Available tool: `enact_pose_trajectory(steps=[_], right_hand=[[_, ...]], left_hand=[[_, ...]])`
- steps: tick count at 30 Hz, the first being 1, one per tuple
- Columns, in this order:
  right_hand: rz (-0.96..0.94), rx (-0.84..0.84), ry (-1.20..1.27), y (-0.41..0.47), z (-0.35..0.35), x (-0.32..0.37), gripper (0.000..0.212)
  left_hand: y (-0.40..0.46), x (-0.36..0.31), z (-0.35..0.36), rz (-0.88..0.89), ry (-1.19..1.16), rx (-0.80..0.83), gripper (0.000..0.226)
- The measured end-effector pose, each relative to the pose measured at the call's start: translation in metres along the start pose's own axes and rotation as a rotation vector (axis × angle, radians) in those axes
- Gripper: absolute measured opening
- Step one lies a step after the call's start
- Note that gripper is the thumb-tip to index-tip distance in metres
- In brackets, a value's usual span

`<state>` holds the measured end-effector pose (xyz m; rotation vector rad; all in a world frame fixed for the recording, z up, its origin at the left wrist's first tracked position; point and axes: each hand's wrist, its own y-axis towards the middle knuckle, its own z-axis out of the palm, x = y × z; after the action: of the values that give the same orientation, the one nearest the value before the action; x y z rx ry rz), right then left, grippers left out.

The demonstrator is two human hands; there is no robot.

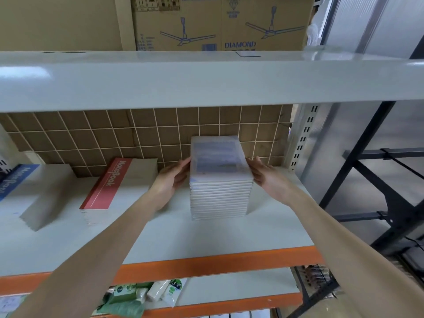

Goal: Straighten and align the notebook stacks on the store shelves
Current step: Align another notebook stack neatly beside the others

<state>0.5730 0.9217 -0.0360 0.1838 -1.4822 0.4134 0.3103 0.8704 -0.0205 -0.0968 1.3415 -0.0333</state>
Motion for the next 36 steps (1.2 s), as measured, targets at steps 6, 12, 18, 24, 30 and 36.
enact_pose_trajectory(steps=[6,12,18,24,30,36], right_hand=[[0.008,-0.047,0.016,0.005,-0.004,0.013,0.052],[0.055,-0.058,0.031,0.022,-0.001,0.022,0.064],[0.080,-0.010,0.062,0.032,-0.004,0.021,0.067],[0.084,-0.004,0.063,0.044,-0.019,0.026,0.072],[0.045,0.023,0.024,0.064,-0.013,0.030,0.075],[0.048,0.013,0.046,0.075,-0.011,0.018,0.074]], left_hand=[[0.014,0.001,-0.009,-0.014,0.017,-0.007,0.045],[0.037,-0.001,-0.005,-0.052,-0.049,-0.029,0.050],[0.052,0.001,-0.012,-0.070,-0.063,0.009,0.055],[0.059,-0.005,-0.020,-0.090,-0.022,0.042,0.061],[0.069,-0.002,-0.015,-0.074,-0.009,0.021,0.060],[0.075,0.000,-0.006,-0.037,0.017,-0.009,0.058]])
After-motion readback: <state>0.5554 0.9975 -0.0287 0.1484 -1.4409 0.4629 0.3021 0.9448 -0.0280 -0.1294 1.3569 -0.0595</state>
